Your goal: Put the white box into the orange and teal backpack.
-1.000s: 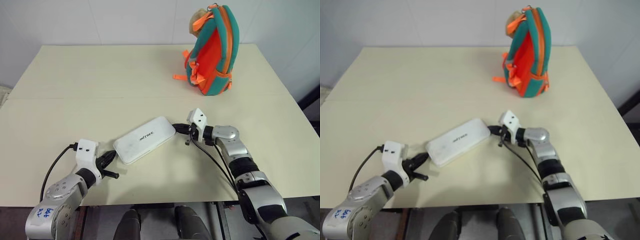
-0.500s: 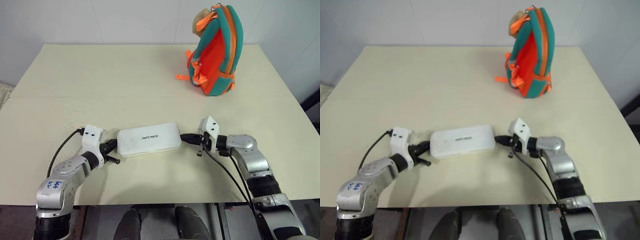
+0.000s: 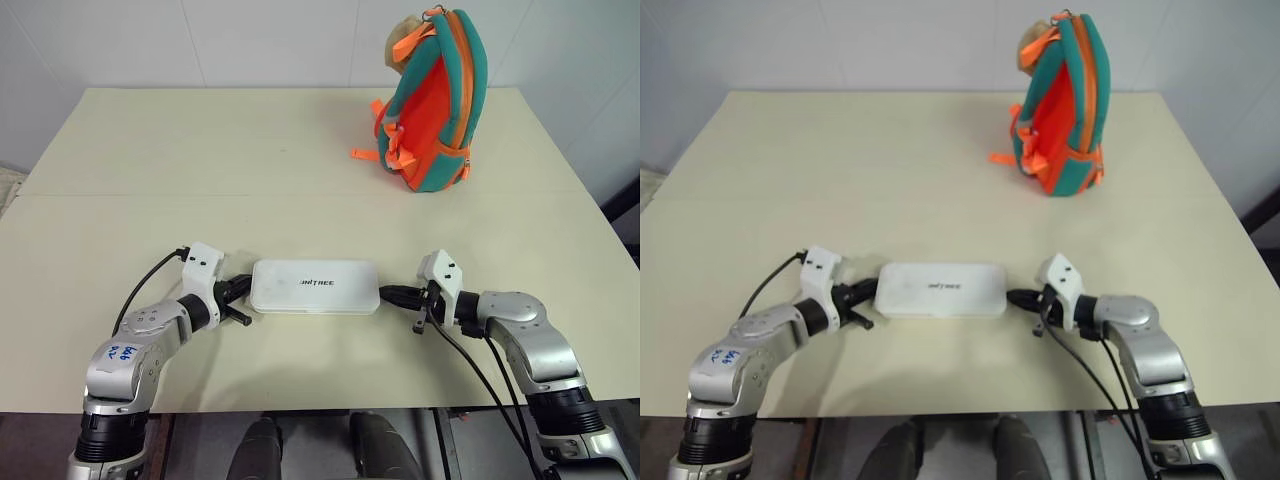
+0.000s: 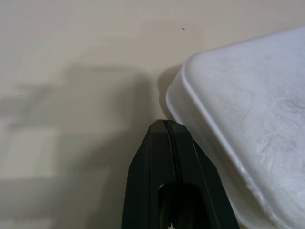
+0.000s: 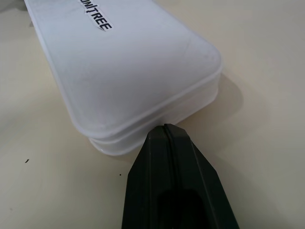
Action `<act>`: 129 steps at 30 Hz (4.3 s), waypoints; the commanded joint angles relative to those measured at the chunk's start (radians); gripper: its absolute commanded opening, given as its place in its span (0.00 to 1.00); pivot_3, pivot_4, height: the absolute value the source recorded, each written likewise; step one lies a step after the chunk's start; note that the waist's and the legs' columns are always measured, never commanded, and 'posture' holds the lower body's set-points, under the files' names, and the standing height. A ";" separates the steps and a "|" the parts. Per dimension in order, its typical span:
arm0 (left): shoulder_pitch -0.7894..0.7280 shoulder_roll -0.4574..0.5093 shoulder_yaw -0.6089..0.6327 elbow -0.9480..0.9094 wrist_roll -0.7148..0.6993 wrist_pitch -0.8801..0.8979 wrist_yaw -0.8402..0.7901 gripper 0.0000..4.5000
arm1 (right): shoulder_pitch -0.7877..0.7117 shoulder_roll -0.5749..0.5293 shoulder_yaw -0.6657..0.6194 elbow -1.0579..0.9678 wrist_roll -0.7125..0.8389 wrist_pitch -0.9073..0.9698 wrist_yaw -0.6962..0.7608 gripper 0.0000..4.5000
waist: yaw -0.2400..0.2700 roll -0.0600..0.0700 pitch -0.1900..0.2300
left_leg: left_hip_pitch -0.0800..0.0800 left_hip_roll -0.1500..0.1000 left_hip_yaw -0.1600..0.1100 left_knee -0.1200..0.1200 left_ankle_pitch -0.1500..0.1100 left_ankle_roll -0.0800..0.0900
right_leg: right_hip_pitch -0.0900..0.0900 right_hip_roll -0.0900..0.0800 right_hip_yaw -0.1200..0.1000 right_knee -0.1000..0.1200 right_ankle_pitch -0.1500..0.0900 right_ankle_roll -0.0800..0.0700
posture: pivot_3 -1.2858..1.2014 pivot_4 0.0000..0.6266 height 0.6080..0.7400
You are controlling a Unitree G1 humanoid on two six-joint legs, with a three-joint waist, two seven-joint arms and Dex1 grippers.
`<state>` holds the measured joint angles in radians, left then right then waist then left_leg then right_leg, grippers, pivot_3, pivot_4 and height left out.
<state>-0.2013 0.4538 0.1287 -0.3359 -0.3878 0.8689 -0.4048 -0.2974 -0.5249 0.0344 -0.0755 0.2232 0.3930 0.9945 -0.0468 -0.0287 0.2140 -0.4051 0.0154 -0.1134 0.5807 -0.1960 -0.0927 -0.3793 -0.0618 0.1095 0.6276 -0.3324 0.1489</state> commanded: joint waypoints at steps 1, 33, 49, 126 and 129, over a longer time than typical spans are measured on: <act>-0.006 0.003 -0.045 -0.030 -0.020 -0.008 -0.042 0.00 | -0.027 -0.004 -0.005 0.009 0.017 -0.051 -0.001 0.00 | 0.001 0.000 0.000 | 0.000 0.000 0.000 0.000 0.000 0.000 | 0.000 0.000 0.000 0.000 0.000 0.000 | 0.52 0.24 1.00; -0.319 0.247 0.133 0.419 -0.269 0.341 -0.307 1.00 | -0.283 -0.201 -0.138 -0.070 0.433 0.843 -0.087 1.00 | -0.002 0.001 0.001 | -0.001 0.000 0.000 -0.001 -0.001 0.001 | -0.001 0.000 -0.001 -0.001 -0.001 0.000 | 0.52 0.24 1.00; -0.370 0.254 0.024 0.459 -0.311 0.563 -0.334 1.00 | -0.281 -0.186 -0.029 -0.114 0.430 0.852 -0.131 1.00 | -0.002 0.001 0.000 | -0.004 0.000 0.000 -0.002 -0.001 0.001 | -0.005 0.000 -0.001 0.000 -0.001 0.000 | 0.52 0.24 1.00; -0.416 0.219 0.194 0.721 -0.724 0.734 -0.098 0.29 | -0.372 -0.235 -0.226 -0.007 0.345 0.543 -0.260 1.00 | 0.015 0.001 0.000 | -0.004 0.000 0.001 -0.002 -0.001 0.001 | -0.007 -0.001 0.000 0.000 -0.001 0.000 | 0.52 0.24 1.00; -0.381 0.209 0.221 0.688 -0.707 0.720 -0.097 0.29 | -0.456 -0.247 -0.236 0.065 0.288 0.491 -0.311 1.00 | 0.016 0.001 0.000 | -0.005 0.000 0.001 -0.003 -0.001 0.001 | -0.008 -0.001 0.000 0.000 -0.001 0.000 | 0.52 0.24 1.00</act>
<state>-0.5983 0.6505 0.3334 0.3894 -1.1246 1.6024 -0.5088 -0.7323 -0.7589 -0.1714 -0.0201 0.5351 0.9220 0.7121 -0.0310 -0.0275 0.2141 -0.4106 0.0154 -0.1122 0.5775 -0.1971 -0.0921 -0.3882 -0.0629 0.1095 0.6280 -0.3338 0.1490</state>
